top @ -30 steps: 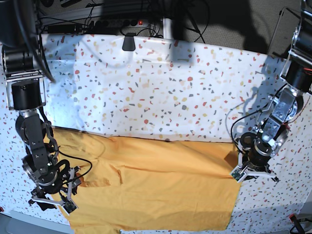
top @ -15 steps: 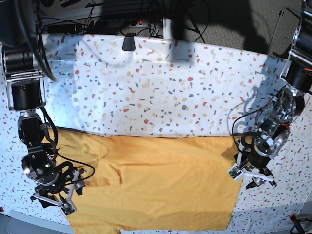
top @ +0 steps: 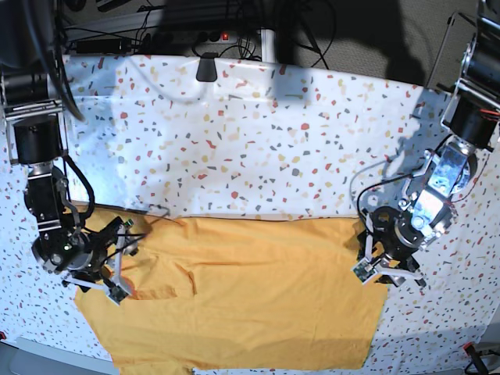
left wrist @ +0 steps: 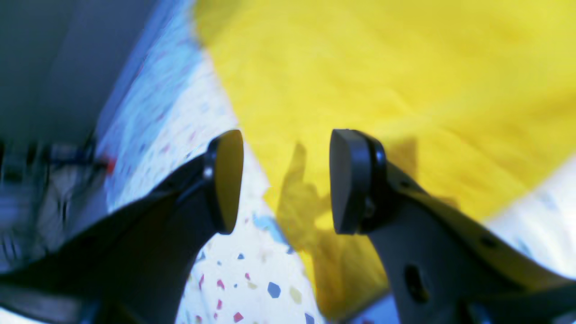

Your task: Fold the T-shirt properly

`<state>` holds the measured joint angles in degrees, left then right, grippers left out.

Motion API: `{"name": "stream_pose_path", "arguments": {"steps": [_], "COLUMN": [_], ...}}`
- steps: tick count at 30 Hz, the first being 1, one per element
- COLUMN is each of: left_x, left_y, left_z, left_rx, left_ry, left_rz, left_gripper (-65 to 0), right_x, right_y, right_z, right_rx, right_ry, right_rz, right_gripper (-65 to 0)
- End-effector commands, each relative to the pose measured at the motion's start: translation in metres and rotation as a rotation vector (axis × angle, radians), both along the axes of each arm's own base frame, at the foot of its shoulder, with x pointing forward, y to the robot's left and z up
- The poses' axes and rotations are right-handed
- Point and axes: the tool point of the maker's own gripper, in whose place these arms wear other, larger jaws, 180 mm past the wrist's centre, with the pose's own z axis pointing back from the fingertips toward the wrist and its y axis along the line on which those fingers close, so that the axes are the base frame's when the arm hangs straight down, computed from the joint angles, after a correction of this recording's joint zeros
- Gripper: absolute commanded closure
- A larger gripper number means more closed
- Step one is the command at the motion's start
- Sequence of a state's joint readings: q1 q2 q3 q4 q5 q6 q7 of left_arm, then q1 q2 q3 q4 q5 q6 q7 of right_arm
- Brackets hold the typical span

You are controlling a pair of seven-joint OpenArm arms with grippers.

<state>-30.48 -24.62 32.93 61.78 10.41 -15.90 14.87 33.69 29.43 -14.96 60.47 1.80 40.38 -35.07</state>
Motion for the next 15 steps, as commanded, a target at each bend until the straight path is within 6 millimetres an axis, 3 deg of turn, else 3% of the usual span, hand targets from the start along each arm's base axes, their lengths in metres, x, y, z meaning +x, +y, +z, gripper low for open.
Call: {"name": "stream_pose_path", "arguments": {"steps": [1,5,9,12,15], "left_x": [0.011,0.008,0.027,0.032,0.035], "left_y": [-0.001,-0.018,-0.001,0.004,0.006], "left_z": [0.022,0.027,0.05,0.047,0.031], "left_rx": [-0.011,-0.236,-0.431,-0.533,-0.672], "left_ry": [-0.048,0.008,-0.084,-0.045,0.011], "left_rz": [-0.023,0.001,0.2,0.276,0.377], "left_gripper": [-29.9,-29.9,-29.8,-29.8,-29.8], "right_x": [0.01,0.005,0.013,0.018,0.026], "right_y": [-0.01,-0.016,-0.018,-0.018,-0.023], "right_z": [0.021,0.015,0.025,0.032,0.042], "right_rx": [-0.019,0.095,0.245,0.305,0.416], "right_ry": [-0.047,-0.09,-0.195,-0.226,-0.279], "right_rz": [-0.008,-0.102,-0.205,-0.246,-0.318], "right_gripper": [-44.6,-44.7,-44.5,-44.5,-44.5]}}
